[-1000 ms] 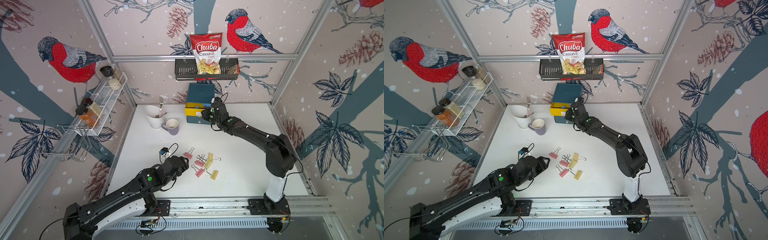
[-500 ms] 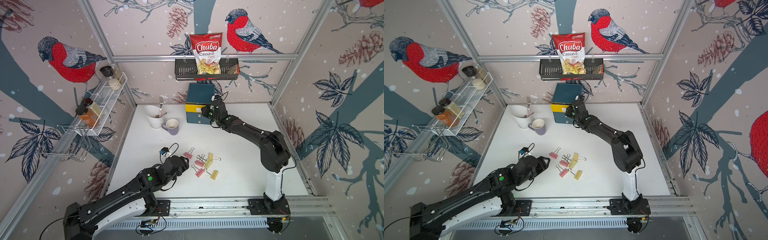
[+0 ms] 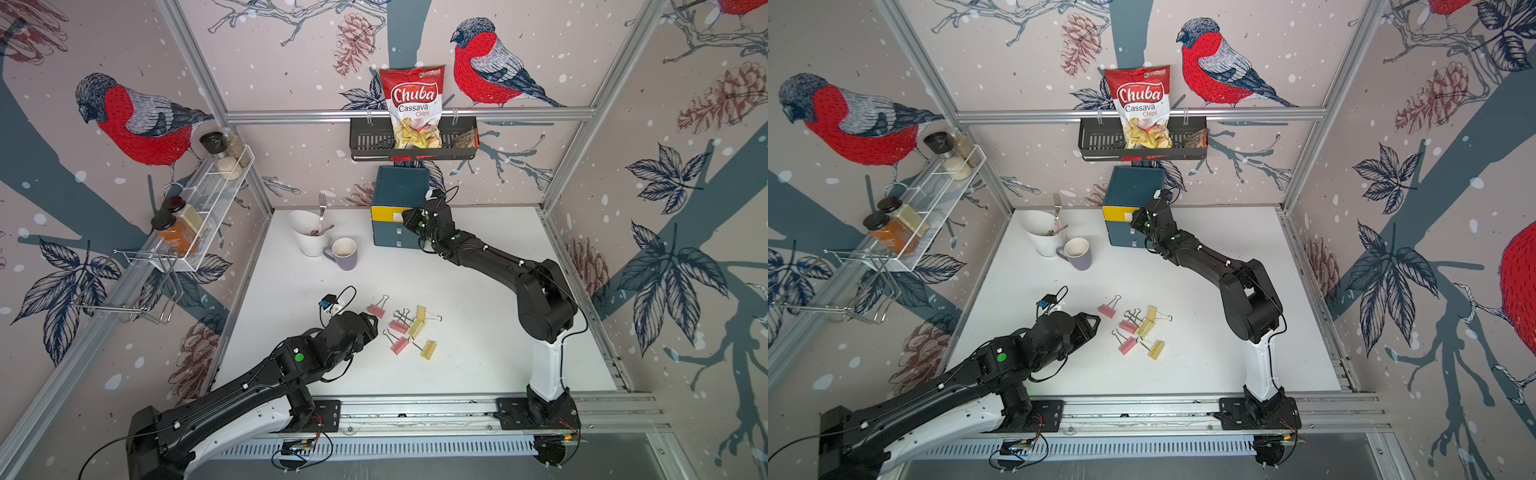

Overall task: Put the binder clips in the drawer according to color
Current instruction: Close the drawer in the storage box, then open the drawer in the storage box.

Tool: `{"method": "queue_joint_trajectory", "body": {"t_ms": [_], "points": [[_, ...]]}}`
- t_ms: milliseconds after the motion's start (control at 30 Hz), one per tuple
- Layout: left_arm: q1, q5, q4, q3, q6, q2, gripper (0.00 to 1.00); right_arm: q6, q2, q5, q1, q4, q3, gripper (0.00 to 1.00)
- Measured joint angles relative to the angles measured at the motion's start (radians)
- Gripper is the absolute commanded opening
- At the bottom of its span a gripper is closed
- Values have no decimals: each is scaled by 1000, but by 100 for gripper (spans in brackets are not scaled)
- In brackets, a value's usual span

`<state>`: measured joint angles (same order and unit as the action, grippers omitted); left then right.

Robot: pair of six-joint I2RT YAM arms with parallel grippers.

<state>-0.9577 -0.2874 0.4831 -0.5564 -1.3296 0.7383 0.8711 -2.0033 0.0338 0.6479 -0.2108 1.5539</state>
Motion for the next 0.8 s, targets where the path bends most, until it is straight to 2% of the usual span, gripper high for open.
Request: {"method": "queue_joint_trajectory", "body": {"t_ms": [133, 200, 333, 467, 800], "points": [[0, -1, 0, 0, 2, -7, 66, 25, 68, -8, 0, -48, -109, 41], [0, -2, 0, 1, 2, -10, 67, 51, 122, -11, 0, -92, -185, 45], [3, -5, 0, 6, 3, -11, 67, 106, 198, -21, 2, -216, -336, 45], [13, -4, 0, 6, 14, -5, 67, 187, 172, -48, 14, -312, -414, 43], [18, -4, 17, -11, 22, -26, 67, 387, -9, -85, 21, -505, -397, 43]]}}
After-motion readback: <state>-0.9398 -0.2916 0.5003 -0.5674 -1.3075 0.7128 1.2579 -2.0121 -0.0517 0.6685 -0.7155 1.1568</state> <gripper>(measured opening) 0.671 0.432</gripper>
